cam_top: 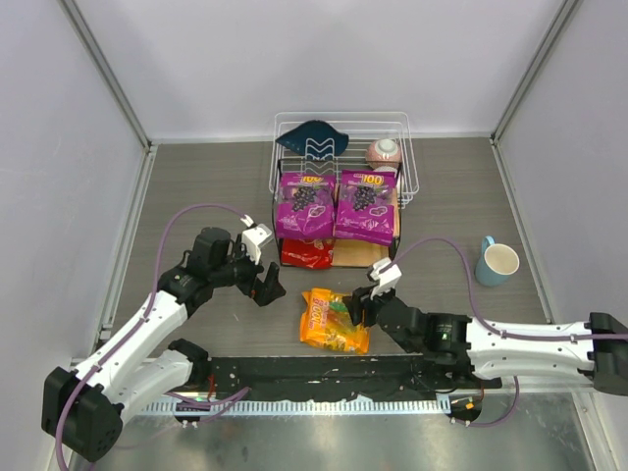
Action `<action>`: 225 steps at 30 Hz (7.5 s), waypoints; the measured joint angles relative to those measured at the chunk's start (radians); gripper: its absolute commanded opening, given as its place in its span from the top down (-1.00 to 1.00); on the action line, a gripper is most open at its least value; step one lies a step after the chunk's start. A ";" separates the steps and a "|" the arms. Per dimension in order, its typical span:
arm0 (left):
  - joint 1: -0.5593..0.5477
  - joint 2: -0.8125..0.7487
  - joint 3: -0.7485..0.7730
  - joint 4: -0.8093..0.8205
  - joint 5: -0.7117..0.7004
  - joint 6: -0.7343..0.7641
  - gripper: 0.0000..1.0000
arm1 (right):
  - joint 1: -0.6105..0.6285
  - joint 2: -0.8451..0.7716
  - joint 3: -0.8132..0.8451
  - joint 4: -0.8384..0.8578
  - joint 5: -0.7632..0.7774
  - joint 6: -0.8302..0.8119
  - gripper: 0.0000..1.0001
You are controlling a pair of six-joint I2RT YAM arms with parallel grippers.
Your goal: Place and organize the candy bags onto the shelf
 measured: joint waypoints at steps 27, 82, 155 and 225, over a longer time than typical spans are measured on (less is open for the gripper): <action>0.000 0.009 0.000 0.000 0.000 0.000 -0.99 | -0.184 0.246 0.092 -0.162 0.050 0.137 0.99; 0.000 0.022 0.000 0.000 0.000 0.000 -0.99 | -0.070 -0.197 0.214 -0.594 -0.226 0.421 -0.64; 0.000 0.022 0.000 -0.001 -0.008 0.022 -0.99 | 0.062 -0.084 -0.122 -0.154 0.273 0.520 0.98; 0.000 0.022 0.000 -0.002 -0.008 0.023 -0.99 | -0.372 0.314 -0.185 0.789 0.077 -0.046 -0.09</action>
